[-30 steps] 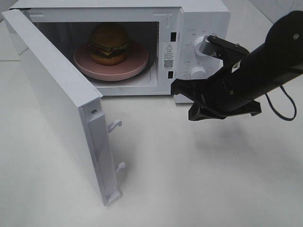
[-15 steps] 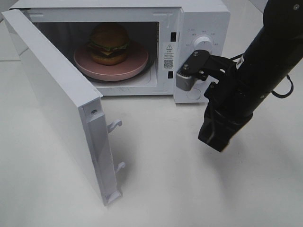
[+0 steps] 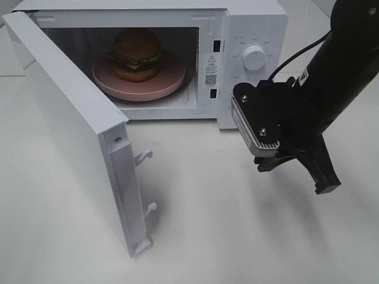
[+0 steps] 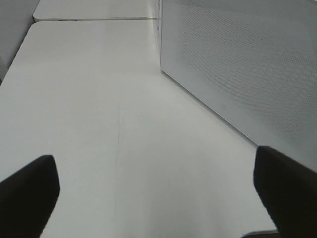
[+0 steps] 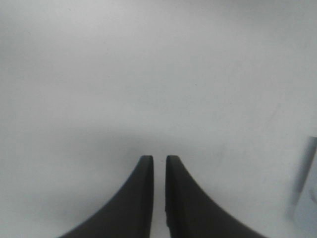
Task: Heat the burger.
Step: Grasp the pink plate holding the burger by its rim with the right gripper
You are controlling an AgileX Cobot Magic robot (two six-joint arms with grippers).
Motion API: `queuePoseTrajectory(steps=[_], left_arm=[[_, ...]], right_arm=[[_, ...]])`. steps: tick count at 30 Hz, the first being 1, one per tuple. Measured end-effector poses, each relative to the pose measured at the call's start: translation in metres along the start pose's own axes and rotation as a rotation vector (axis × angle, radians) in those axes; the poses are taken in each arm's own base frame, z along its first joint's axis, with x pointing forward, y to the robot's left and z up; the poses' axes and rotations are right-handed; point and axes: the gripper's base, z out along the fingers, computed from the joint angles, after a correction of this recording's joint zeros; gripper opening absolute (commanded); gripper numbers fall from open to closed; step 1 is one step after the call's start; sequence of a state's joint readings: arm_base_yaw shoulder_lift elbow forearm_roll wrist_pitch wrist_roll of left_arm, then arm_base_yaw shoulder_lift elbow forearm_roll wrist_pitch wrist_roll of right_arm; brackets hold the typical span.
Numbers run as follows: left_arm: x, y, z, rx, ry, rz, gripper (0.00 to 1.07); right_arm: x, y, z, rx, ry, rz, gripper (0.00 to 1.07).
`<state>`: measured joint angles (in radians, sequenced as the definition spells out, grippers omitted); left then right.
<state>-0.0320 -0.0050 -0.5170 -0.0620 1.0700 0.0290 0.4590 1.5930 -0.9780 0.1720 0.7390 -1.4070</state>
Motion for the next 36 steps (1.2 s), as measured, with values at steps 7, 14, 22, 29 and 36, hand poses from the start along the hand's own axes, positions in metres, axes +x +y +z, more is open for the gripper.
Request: queuePoseTrajectory(steps=[7,14,22,29,36], left_arm=[[0.000,0.000,0.000,0.000,0.000,0.000,1.00],[0.000,0.000,0.000,0.000,0.000,0.000,1.00],[0.000,0.000,0.000,0.000,0.000,0.000,1.00],[0.000,0.000,0.000,0.000,0.000,0.000,1.00],[0.000,0.000,0.000,0.000,0.000,0.000,1.00]], right_arm=[[-0.003,-0.009,0.000,0.126,0.071,-0.138,0.49],[-0.021,-0.013,0.000,0.231,0.040,-0.127,0.93],[-0.025,-0.018,-0.001,0.293,0.019,-0.110,0.98],[-0.028,-0.024,-0.003,0.340,0.010,-0.119,0.96],[-0.039,-0.049,-0.003,0.384,0.004,-0.123,0.94]])
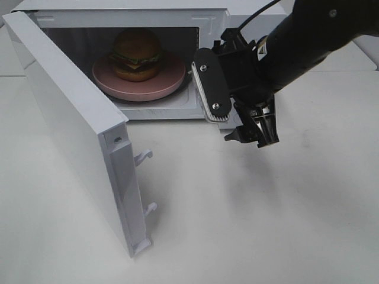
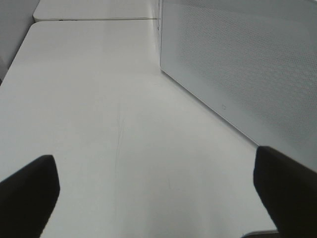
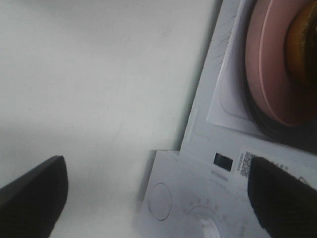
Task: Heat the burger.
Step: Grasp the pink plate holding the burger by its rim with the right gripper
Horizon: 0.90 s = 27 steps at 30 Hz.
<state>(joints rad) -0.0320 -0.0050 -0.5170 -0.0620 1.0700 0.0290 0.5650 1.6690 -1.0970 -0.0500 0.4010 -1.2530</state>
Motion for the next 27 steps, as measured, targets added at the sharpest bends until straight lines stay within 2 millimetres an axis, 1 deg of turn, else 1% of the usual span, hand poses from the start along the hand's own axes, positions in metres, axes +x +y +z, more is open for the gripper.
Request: queuePoseTrajectory(steps=[2,3,7,9,15,19,20,21,22,24,25,26,27], left_arm=[[0.000,0.000,0.000,0.000,0.000,0.000,1.00],[0.000,0.000,0.000,0.000,0.000,0.000,1.00],[0.000,0.000,0.000,0.000,0.000,0.000,1.00],[0.000,0.000,0.000,0.000,0.000,0.000,1.00],[0.000,0.000,0.000,0.000,0.000,0.000,1.00],[0.000,0.000,0.000,0.000,0.000,0.000,1.00],[0.000,0.000,0.000,0.000,0.000,0.000,1.00],[0.000,0.000,0.000,0.000,0.000,0.000,1.00],[0.000,0.000,0.000,0.000,0.000,0.000,1.00],[0.000,0.000,0.000,0.000,0.000,0.000,1.00],[0.000,0.000,0.000,0.000,0.000,0.000,1.00],[0.000,0.000,0.000,0.000,0.000,0.000,1.00],[0.000,0.000,0.000,0.000,0.000,0.000,1.00]], right_arm=[[-0.001,-0.002,0.002,0.001,0.000,0.002,0.94],[-0.005,-0.008,0.007,0.009,-0.002,-0.003,0.94],[-0.009,-0.015,0.012,0.019,0.000,-0.010,0.93],[-0.011,-0.023,0.018,0.029,0.001,-0.016,0.93],[-0.014,-0.033,0.029,0.039,0.000,-0.021,0.92],[-0.022,-0.041,0.036,0.054,-0.009,-0.034,0.91],[-0.026,-0.044,0.040,0.054,-0.014,-0.039,0.91],[-0.026,-0.044,0.040,0.054,-0.014,-0.039,0.91],[-0.029,-0.048,0.045,0.060,-0.016,-0.039,0.91],[-0.029,-0.050,0.048,0.063,-0.017,-0.035,0.91],[-0.031,-0.055,0.054,0.071,-0.019,-0.015,0.91],[-0.031,-0.055,0.054,0.071,-0.019,-0.015,0.91],[-0.032,-0.058,0.060,0.074,-0.014,-0.011,0.91]])
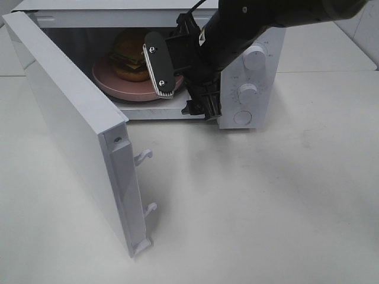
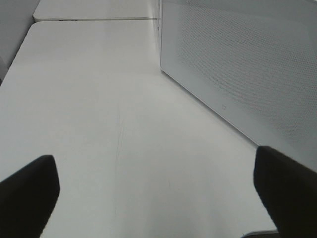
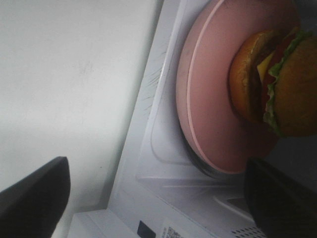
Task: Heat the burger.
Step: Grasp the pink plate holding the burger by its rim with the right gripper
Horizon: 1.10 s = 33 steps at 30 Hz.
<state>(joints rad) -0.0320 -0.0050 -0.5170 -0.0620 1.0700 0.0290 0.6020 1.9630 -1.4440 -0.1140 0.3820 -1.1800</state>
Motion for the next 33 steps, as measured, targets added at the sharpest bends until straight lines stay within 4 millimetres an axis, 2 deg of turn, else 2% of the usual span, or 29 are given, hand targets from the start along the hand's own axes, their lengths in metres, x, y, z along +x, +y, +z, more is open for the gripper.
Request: queuePoseTrajectory(steps=[7,18,33], left_arm=[[0.000,0.000,0.000,0.000,0.000,0.000,1.00],[0.000,0.000,0.000,0.000,0.000,0.000,1.00],[0.000,0.000,0.000,0.000,0.000,0.000,1.00]], right_arm=[[-0.003,-0.009,0.016,0.013,0.000,0.003,0.90],[-0.007,-0.014,0.056,0.003,0.003,0.042,0.89],[-0.012,-0.025,0.092,0.015,0.001,0.075,0.87]])
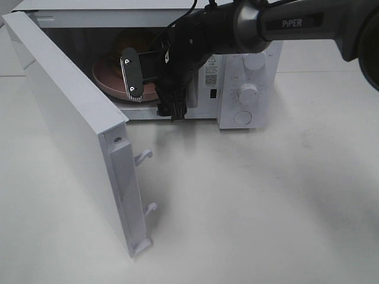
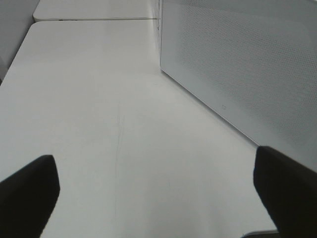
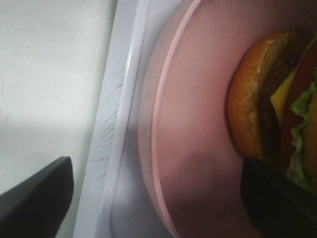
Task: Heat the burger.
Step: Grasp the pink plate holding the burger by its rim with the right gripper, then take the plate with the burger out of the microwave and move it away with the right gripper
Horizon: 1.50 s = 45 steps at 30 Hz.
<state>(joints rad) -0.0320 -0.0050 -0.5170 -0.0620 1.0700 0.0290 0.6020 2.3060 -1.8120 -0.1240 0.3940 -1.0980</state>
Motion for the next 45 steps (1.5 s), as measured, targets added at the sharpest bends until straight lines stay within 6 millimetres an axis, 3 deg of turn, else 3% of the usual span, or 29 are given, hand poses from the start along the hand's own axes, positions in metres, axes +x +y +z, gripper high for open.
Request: queuePoseTrajectory(steps=[12,17,18,19,20,21,22,23,26,27,30,36,45], left_arm=[[0.000,0.000,0.000,0.000,0.000,0.000,1.00],[0.000,0.000,0.000,0.000,0.000,0.000,1.00],[0.000,0.000,0.000,0.000,0.000,0.000,1.00],[0.000,0.000,0.000,0.000,0.000,0.000,1.00],[0.000,0.000,0.000,0.000,0.000,0.000,1.00],[0.000,0.000,0.000,0.000,0.000,0.000,1.00],[0.000,0.000,0.000,0.000,0.000,0.000,1.00],[0.000,0.000,0.000,0.000,0.000,0.000,1.00],[0.000,0.000,0.000,0.000,0.000,0.000,1.00],[0.000,0.000,0.000,0.000,0.000,0.000,1.00],[0.000,0.000,0.000,0.000,0.000,0.000,1.00],[0.000,0.000,0.000,0.000,0.000,0.000,1.00],[0.000,0.000,0.000,0.000,0.000,0.000,1.00]], right_arm=[[-0.003,-0.007,0.019,0.003,0.009,0.019,0.86],[-0.004,-0.009,0.026,0.002,0.009,0.034,0.81],[-0.004,-0.009,0.026,-0.003,0.008,0.045,0.72],[-0.004,-0.009,0.026,-0.003,0.008,0.045,0.72],[-0.004,-0.008,0.026,-0.013,0.012,0.050,0.60],[-0.004,-0.008,0.026,-0.013,0.012,0.050,0.60],[-0.004,-0.007,0.026,-0.022,0.015,0.054,0.52],[-0.004,-0.004,0.028,-0.047,0.023,0.057,0.37],[-0.005,-0.002,0.028,-0.059,0.027,0.063,0.28],[-0.006,0.000,0.028,-0.078,0.031,0.065,0.11],[-0.009,0.002,0.027,-0.086,0.021,0.074,0.00],[-0.011,-0.005,0.028,-0.015,-0.006,0.055,0.00],[-0.014,-0.008,0.018,-0.044,-0.031,0.046,0.00]])
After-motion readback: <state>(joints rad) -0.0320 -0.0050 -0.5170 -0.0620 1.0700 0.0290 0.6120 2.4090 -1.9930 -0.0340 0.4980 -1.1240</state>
